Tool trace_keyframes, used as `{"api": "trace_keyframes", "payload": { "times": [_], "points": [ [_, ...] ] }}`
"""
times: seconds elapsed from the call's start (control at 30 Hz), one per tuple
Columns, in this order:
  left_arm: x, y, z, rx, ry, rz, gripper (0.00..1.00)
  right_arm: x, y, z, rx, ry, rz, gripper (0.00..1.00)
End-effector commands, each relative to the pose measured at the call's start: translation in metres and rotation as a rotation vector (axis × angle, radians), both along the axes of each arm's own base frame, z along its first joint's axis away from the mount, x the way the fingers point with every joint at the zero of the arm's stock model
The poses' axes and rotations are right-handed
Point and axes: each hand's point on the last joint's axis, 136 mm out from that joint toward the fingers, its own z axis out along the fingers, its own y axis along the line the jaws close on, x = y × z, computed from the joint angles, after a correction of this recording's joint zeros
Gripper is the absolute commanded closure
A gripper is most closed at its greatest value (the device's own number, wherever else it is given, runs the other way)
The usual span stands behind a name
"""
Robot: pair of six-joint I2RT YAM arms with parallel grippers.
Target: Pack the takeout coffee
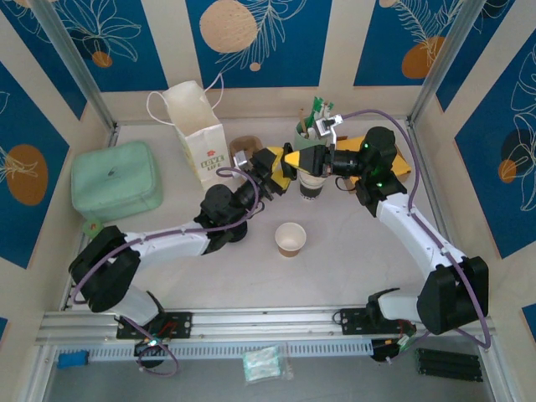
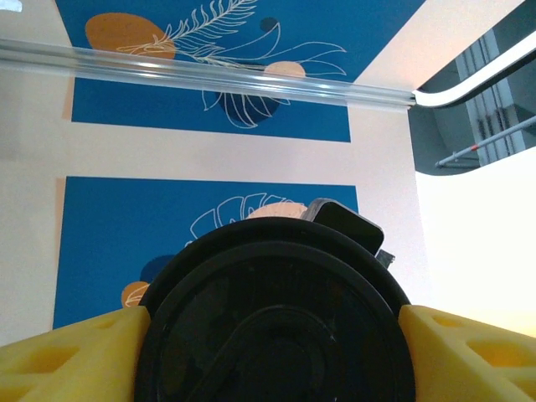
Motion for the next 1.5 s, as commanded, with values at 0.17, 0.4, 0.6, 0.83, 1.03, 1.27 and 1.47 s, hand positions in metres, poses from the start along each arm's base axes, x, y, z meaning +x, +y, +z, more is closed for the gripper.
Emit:
{"api": "trace_keyframes", "payload": {
  "times": [0.17,0.4,0.6,0.83,1.03,1.27,1.47],
  "points": [
    [-0.008,-0.003,0.028,-0.067,-0.068,-0.014,0.35,0.000,0.003,0.005,0.000,-0.016,-0.002,0.96],
    [-0.008,-0.002,0.024,-0.037,-0.086,-0.002,0.36,-0.001,-0.004,0.006,-0.014,-0.018,-0.034,0.59],
    [-0.011,0.000,0.016,0.047,-0.115,0.009,0.36,-0.002,-0.031,-0.002,-0.066,0.034,-0.135,0.44],
    [-0.019,0.002,-0.010,0.340,-0.165,0.006,0.36,-0.014,-0.059,-0.046,-0.213,0.156,-0.270,0.41],
    [-0.029,0.013,-0.027,0.789,-0.297,0.003,0.36,-0.033,-0.071,-0.096,-0.367,0.240,-0.338,0.40],
    [-0.038,0.024,-0.047,1.162,-0.400,-0.025,0.36,-0.052,-0.078,-0.155,-0.522,0.325,-0.384,0.38],
    [-0.045,0.015,-0.076,1.353,-0.444,-0.074,0.36,-0.065,-0.077,-0.187,-0.620,0.341,-0.396,0.38]
  ]
}}
